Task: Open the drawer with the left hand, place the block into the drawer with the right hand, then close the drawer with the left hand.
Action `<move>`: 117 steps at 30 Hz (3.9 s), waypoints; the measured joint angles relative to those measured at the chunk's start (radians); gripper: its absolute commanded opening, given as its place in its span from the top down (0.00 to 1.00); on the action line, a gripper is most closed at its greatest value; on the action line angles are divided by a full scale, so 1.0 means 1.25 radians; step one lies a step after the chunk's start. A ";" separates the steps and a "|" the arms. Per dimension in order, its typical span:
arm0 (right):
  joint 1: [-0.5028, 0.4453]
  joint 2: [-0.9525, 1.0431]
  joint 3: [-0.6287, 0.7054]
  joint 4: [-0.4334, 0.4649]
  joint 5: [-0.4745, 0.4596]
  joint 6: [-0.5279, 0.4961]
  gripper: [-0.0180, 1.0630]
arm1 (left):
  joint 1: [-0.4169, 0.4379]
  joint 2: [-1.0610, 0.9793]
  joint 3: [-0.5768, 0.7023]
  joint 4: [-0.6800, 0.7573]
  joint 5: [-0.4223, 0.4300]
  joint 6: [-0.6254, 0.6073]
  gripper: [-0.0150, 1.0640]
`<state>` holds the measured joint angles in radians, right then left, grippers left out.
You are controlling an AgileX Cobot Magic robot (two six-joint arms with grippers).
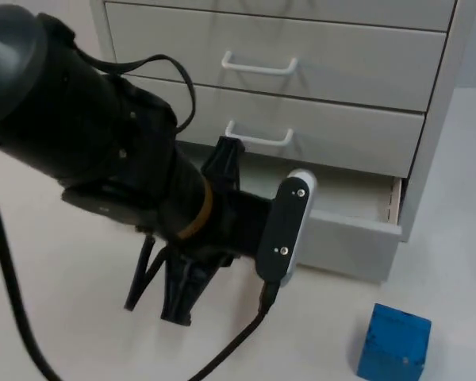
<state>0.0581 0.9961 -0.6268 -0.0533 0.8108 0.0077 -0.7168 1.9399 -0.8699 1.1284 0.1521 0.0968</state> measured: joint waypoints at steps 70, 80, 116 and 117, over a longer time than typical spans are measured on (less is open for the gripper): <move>0.000 0.000 0.000 0.000 -0.002 0.005 0.01 | 0.024 -0.298 0.084 -0.871 0.058 0.006 0.36; 0.000 0.000 0.000 0.007 0.000 0.007 0.01 | 0.193 -0.380 0.084 -1.032 0.157 0.006 0.36; 0.128 -0.052 0.000 0.100 0.014 -0.072 0.01 | 0.380 -0.924 0.085 -0.969 0.418 -0.056 0.02; 0.153 -0.052 0.000 0.096 0.014 -0.072 0.01 | 0.380 -0.943 0.085 -0.969 0.424 -0.056 0.02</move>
<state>0.2488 0.9308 -0.6268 0.0671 0.8279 -0.0828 -0.2420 0.7610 -0.7640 -0.0823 0.6820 0.0264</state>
